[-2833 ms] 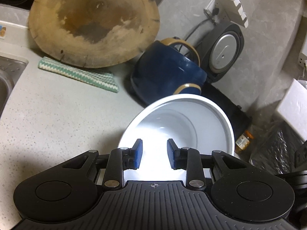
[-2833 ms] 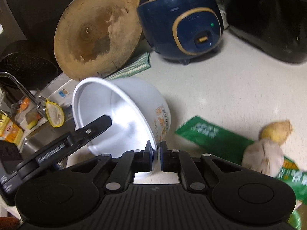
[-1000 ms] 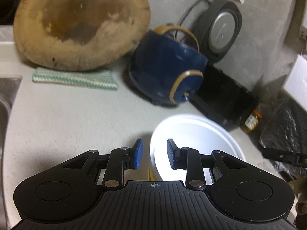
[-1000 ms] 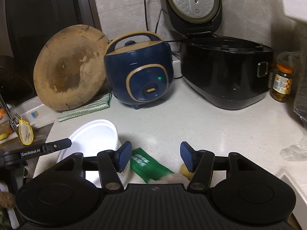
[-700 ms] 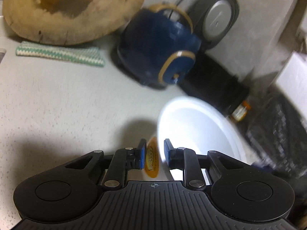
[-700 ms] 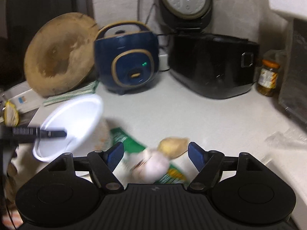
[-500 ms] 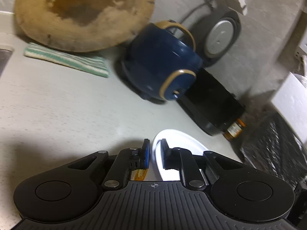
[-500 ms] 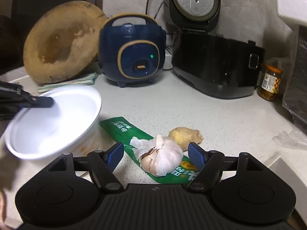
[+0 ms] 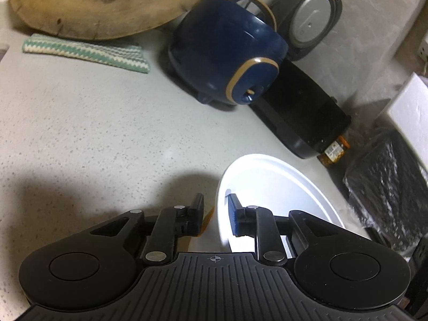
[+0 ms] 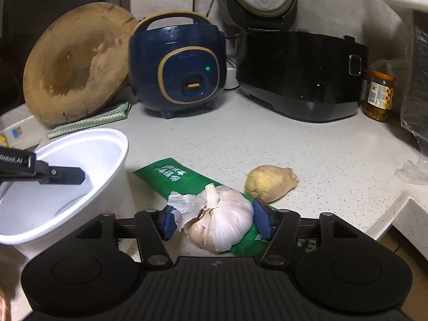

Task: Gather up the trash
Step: 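Grasp the cup rim with the left tool while the right tool grasps the garlic bulb, then carry the cup with the left tool and garlic with the right tool toward the bin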

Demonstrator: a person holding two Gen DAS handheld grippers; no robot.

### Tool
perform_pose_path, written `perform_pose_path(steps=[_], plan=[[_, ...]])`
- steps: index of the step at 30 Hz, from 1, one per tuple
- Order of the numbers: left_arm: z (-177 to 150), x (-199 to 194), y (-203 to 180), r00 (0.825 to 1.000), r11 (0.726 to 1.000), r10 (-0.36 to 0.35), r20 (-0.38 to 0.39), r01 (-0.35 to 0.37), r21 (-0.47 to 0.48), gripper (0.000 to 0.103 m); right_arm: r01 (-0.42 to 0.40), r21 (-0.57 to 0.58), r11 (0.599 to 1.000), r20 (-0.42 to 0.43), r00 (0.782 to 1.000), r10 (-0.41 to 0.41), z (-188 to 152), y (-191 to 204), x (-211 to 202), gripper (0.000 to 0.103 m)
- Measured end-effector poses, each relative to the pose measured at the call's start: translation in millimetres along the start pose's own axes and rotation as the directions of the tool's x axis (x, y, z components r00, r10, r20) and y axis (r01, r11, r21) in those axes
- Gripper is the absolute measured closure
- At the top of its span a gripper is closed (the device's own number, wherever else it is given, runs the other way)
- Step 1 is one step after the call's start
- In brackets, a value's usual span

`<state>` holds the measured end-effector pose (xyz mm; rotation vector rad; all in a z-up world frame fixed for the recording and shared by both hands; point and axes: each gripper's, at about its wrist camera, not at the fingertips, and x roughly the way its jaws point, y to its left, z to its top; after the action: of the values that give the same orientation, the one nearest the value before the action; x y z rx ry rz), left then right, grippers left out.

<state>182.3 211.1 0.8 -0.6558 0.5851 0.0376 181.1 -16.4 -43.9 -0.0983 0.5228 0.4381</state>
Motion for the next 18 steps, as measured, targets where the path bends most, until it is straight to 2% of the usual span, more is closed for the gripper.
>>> perform_pose_path(steps=[3,9,18], plan=[[1,-2,3,1.000,0.999,0.022,0.003,-0.022,-0.027,0.085,-0.026,0.006,1.000,-0.002,1.000,0.026,0,3,-4,0.046],[3,-9,4,0.998,0.999,0.031,0.046,-0.029,-0.044,0.086,-0.057,-0.006,0.998,0.016,0.998,0.057,0,10,-19,0.046],[6,-18,5,0.996,0.998,-0.014,0.093,0.019,-0.062,0.085,-0.080,-0.008,0.997,0.058,0.995,0.080,2,14,-49,0.046]])
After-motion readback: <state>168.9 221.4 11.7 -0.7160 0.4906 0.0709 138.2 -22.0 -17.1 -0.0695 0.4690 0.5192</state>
